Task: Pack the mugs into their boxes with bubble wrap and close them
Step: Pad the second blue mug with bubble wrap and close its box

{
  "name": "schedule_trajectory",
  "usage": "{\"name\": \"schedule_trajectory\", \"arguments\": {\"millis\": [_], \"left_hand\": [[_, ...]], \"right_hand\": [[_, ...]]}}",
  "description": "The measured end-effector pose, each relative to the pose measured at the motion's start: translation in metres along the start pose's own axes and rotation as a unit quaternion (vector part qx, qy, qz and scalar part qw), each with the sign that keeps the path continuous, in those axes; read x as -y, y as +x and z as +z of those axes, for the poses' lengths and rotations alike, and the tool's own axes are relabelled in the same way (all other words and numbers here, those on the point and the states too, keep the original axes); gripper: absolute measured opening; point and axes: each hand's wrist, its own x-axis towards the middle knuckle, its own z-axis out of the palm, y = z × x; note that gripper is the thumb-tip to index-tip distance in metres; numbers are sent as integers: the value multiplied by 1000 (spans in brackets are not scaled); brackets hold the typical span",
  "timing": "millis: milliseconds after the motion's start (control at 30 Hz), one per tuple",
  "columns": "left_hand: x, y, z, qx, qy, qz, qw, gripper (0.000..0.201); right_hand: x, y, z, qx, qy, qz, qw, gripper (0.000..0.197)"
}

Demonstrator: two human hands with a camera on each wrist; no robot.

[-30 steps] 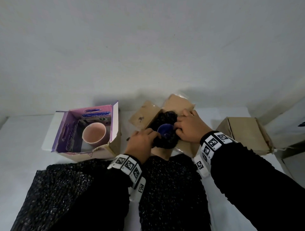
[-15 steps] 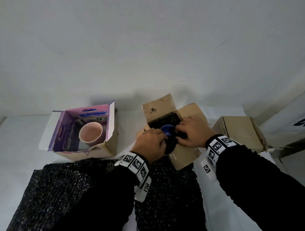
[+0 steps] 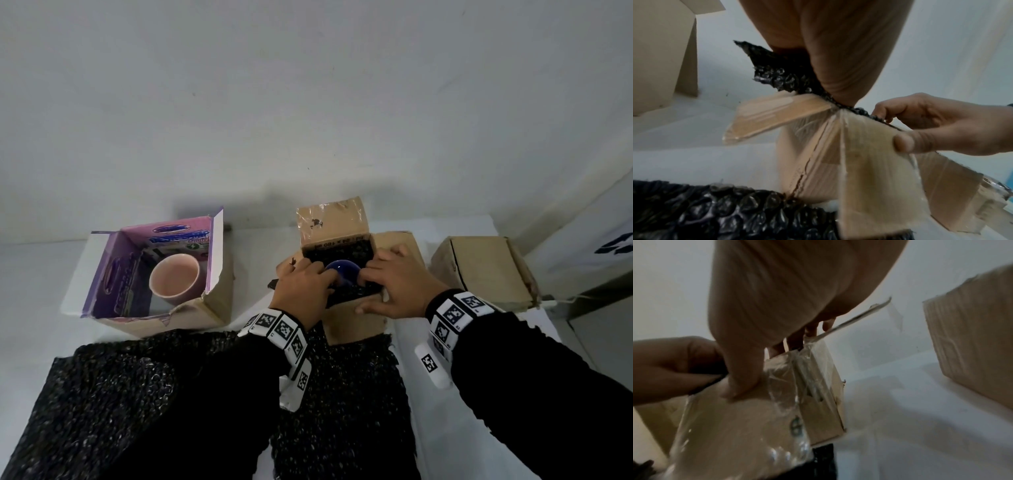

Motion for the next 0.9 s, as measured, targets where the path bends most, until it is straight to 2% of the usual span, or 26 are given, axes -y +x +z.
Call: {"name": "schedule_trajectory", "arguments": {"millis": [67, 200, 333, 433, 567, 667, 767, 900], "left_hand": [[-3, 0, 0, 4, 1, 6, 1000, 27], [3, -7, -3, -20, -38, 42, 998, 52], [18, -10, -6, -9, -43, 93, 995, 36], [13, -8, -11, -10, -45, 110, 993, 32], [9, -10, -15, 11, -37, 97, 995, 37], [5, -10, -15, 32, -14, 85, 996, 42], [-1, -7, -15, 41, 18, 82, 996, 42], [1, -10, -13, 44, 1, 76, 996, 39]], "right_hand": [[0, -3, 4, 2, -22, -5, 1000, 51], [2, -3, 5, -6, -59, 5, 998, 50], [4, 1, 4, -8, -84, 22, 996, 59], [8, 1, 2, -6, -103, 47, 994, 57], [13, -6, 0, 14, -113, 75, 991, 52], [20, -12, -5, 73, -95, 107, 987, 40], [25, -11, -13, 96, -75, 137, 983, 39], [33, -4, -13, 60, -21, 117, 991, 34]]}}
